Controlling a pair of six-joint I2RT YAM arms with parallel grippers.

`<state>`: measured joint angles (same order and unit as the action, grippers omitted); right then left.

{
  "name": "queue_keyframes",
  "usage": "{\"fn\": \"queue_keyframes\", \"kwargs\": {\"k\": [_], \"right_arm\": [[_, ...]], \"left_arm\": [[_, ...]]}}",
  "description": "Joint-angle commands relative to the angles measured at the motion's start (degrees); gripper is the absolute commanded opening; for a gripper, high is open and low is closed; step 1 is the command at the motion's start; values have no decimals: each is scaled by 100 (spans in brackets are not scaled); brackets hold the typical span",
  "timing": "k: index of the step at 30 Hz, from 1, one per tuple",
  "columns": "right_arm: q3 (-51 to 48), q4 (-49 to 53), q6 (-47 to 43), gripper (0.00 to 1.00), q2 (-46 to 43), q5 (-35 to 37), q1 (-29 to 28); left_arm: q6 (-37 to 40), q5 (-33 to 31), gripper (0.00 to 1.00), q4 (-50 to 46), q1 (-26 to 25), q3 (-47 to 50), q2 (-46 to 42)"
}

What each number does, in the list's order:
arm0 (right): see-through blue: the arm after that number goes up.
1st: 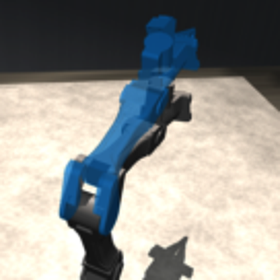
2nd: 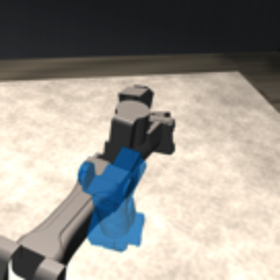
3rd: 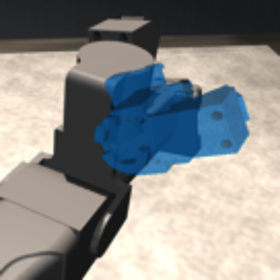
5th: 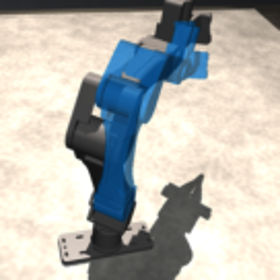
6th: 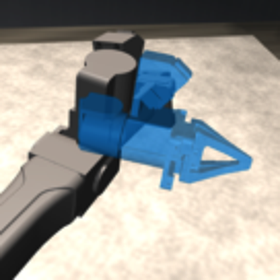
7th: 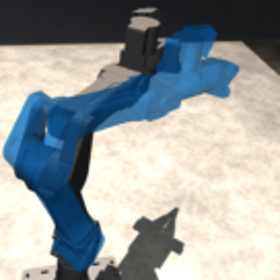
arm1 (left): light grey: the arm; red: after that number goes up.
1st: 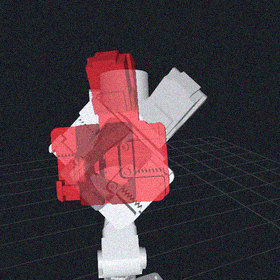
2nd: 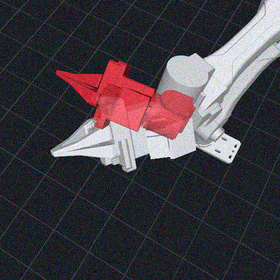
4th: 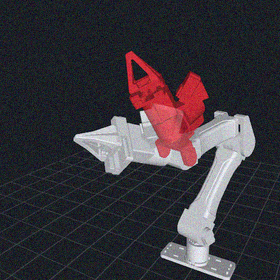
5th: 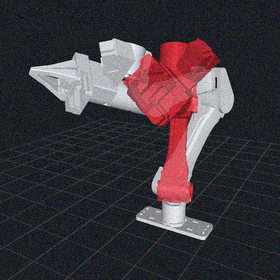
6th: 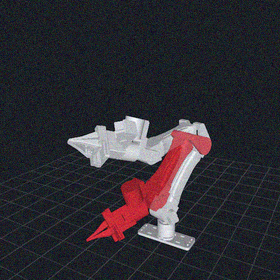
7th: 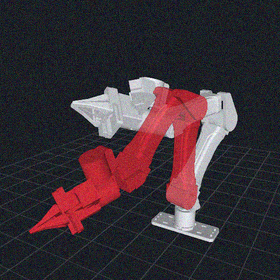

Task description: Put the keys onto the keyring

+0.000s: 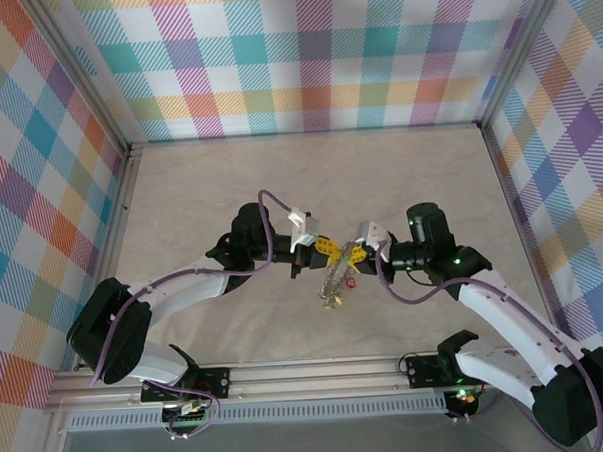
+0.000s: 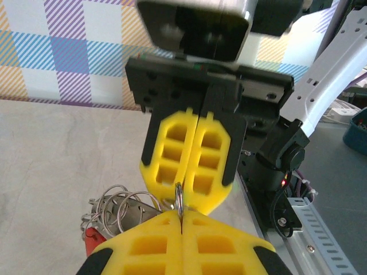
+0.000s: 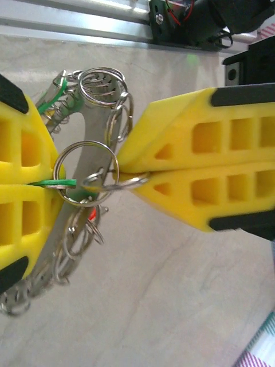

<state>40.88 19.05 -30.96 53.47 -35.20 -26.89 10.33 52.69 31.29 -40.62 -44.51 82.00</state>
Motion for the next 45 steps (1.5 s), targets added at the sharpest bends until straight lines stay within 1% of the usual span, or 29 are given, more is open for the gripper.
{"fn": "queue_keyframes", "kwargs": {"k": [1, 6, 10, 12, 14, 16, 18, 20, 22, 24, 28, 29, 30, 31, 32, 35, 36, 37, 40, 43, 45], "right_arm": [[355, 369, -233, 0, -167, 194, 35], [760, 813, -446, 0, -96, 293, 35], [1128, 1205, -740, 0, 40, 489, 24], [1295, 1406, -916, 0, 119, 591, 26], [1491, 1635, -1175, 0, 241, 749, 12], [1733, 1981, -1542, 0, 399, 916, -36], [2125, 2431, -1919, 0, 591, 1280, -93], [2532, 2749, -2260, 0, 799, 1730, -208], [2901, 2960, -2518, 0, 960, 1981, -319], [3230, 3104, -2743, 0, 1135, 2101, -422], [3773, 3288, -3222, 0, 1456, 2665, -629], [3852, 3277, -3365, 0, 1502, 2863, -672], [3909, 3240, -3485, 0, 1533, 3035, -708], [3961, 3167, -3624, 0, 1566, 3253, -750], [4025, 3110, -3758, 0, 1591, 3401, -780], [4235, 3051, -4071, 0, 1702, 3676, -807], [4321, 3052, -4150, 0, 1759, 3764, -810], [4400, 3054, -4208, 0, 1817, 3838, -809], [4597, 3049, -4269, 0, 1992, 3878, -809], [4673, 2944, -4245, 0, 2124, 3780, -873], [4717, 2846, -4211, 0, 2228, 3770, -950]], "left_arm": [[237, 128, 0, 8, 28, -226, -166], [455, -8, 0, -289, 28, -197, -227], [926, -99, 0, -1103, -3, -385, -228], [1040, -199, 0, -1372, -16, -419, -240], [1024, -364, 0, -1374, -10, -382, -264], [797, -675, 0, -1177, -15, -323, -265], [501, -1036, 7, -906, 2, -269, -266], [332, -1183, 19, -813, 52, -265, -311], [196, -1261, 24, -802, 117, -286, -385], [5, -1416, 26, -786, 180, -285, -488], [-600, -1858, 32, -681, 406, -44, -891], [-794, -2136, 37, -742, 455, 50, -1060], [-953, -2468, 50, -915, 513, 110, -1226], [-1181, -3066, 82, -1192, 565, 167, -1423], [-1490, -3798, 100, -1593, 628, 208, -1635], [-2461, -6052, 100, -2968, 805, 238, -2152], [-2675, -6630, 100, -3419, 908, 233, -2303], [-2818, -6971, 100, -3821, 1038, 247, -2455], [-2876, -7195, 100, -4640, 1428, 216, -2782], [-3341, -7935, 100, -5621, 1596, 39, -2839], [-3458, -8024, 100, -6027, 1746, -73, -2800]]}}
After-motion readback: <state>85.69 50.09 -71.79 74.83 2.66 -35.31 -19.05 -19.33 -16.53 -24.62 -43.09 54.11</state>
